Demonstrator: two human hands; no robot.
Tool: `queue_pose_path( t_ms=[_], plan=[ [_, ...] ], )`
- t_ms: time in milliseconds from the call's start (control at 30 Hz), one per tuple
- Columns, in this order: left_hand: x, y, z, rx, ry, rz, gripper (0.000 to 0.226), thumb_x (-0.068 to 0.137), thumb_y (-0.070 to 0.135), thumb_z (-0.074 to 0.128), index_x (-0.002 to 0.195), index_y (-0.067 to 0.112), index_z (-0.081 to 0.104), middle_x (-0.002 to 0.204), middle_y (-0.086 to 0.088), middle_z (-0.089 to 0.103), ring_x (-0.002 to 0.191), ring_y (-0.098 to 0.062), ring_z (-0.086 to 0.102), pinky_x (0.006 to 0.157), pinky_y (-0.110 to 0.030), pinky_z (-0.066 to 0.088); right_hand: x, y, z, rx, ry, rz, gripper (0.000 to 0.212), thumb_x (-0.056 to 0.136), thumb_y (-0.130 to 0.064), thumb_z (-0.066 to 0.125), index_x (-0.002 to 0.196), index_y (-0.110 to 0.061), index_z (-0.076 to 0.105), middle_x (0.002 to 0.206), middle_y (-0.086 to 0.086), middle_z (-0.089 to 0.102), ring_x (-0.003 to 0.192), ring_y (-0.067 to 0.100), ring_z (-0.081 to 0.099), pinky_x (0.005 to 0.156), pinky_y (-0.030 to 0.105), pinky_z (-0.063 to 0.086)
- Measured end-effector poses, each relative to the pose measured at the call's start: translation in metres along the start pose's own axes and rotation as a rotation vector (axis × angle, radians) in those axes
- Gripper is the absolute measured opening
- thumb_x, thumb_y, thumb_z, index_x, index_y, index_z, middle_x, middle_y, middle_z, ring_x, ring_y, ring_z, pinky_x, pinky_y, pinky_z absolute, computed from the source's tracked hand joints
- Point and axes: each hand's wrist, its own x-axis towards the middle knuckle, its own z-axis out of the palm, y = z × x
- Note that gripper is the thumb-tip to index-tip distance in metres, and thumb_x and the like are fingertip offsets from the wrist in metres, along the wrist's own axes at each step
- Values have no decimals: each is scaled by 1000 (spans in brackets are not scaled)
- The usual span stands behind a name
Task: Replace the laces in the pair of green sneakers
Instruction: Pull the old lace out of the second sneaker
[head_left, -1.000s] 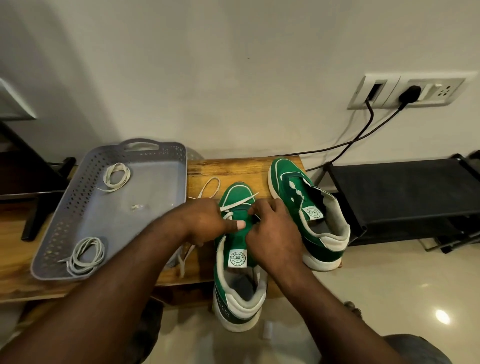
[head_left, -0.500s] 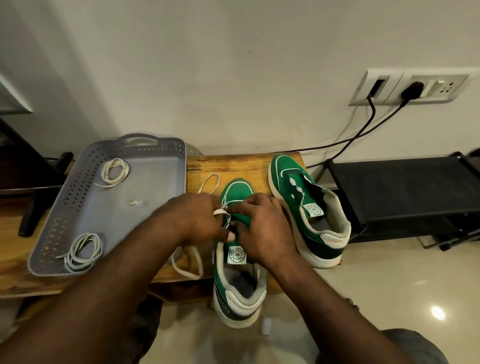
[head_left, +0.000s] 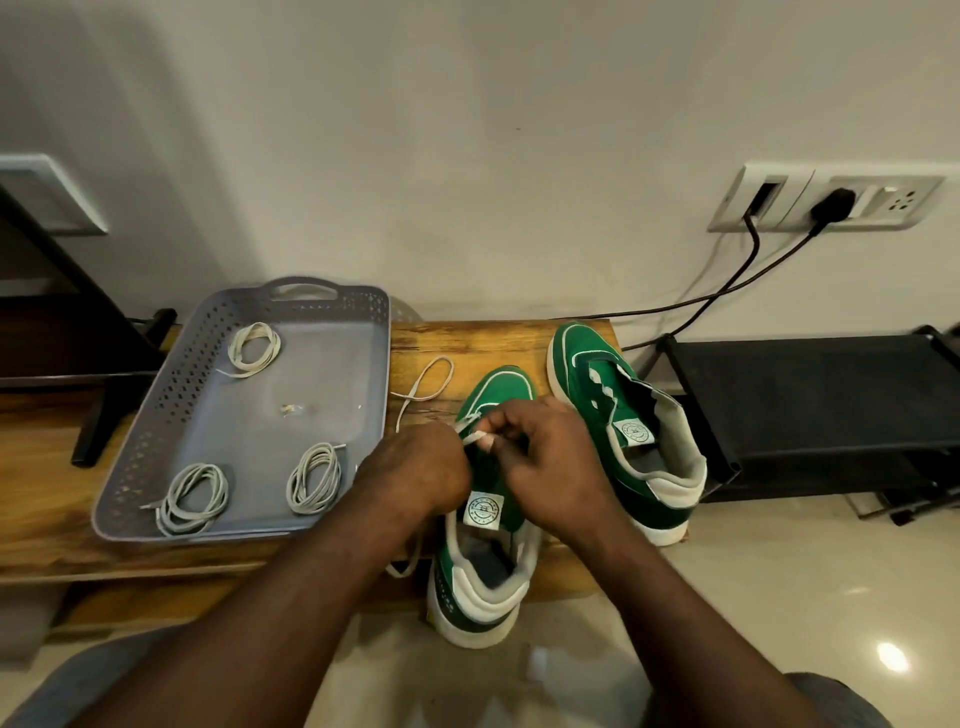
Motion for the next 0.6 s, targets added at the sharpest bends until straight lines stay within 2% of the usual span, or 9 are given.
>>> queue_pose_path(
  t_ms=[67,100,133,200,267,333,433,500,600],
  plan=[
    [-1,-1,-3,-31,9,-6,14,96,28,67,88,19,62,84,-3,62,77,-21,63,72,-34,57,-3,0,-20,169,-181,-14,11,88,-6,80,89,-18,80,76,-16,67,77,-1,60,70,17,45],
    [-1,-1,-4,-32,10,-8,15,97,27,66,86,18,61,83,-3,61,74,-20,62,70,-32,57,-4,3,-32,258,-249,-6,10,88,-4,79,88,-14,80,74,-12,69,74,-1,61,70,16,47],
    [-2,-2,-5,-27,11,-9,16,97,25,65,83,19,59,84,-3,61,73,-19,62,68,-32,56,-4,9,-42,370,-289,17,8,86,-3,78,87,-11,80,77,-5,72,74,3,64,72,20,50],
    [-2,-2,-5,-15,-6,1,18,95,24,63,79,20,57,89,-6,64,78,-22,64,71,-32,57,-3,19,-57,621,-332,74,9,82,-2,69,85,-2,78,81,13,75,77,23,68,75,34,55],
    [-3,0,-2,3,-23,20,17,94,27,62,79,19,57,93,-7,64,85,-27,66,78,-35,59,-2,24,-56,685,-347,139,18,78,-8,61,81,2,76,77,19,74,73,28,66,73,37,52],
    [-4,3,-1,36,-7,48,19,94,31,62,79,21,57,86,-3,58,85,-26,63,75,-35,55,0,24,-44,535,-313,165,28,84,-24,57,80,-6,78,77,14,75,73,26,66,74,39,51],
    [-7,4,0,58,22,79,22,96,34,63,77,25,57,81,0,58,79,-21,61,70,-33,51,6,21,-21,-18,-158,206,46,96,-57,53,83,-18,73,73,0,72,74,21,67,71,39,53],
    [-8,4,2,65,25,91,21,96,32,62,77,24,57,79,0,57,79,-21,62,70,-33,52,10,14,-9,-369,-63,245,36,94,-56,63,88,-22,72,80,-2,70,79,21,66,66,32,47],
    [-10,4,4,57,35,83,18,95,33,63,80,24,58,80,0,57,80,-22,62,70,-33,52,15,8,2,-523,-26,291,24,89,-43,71,93,-19,74,91,4,71,87,27,69,68,31,48]
  ],
)
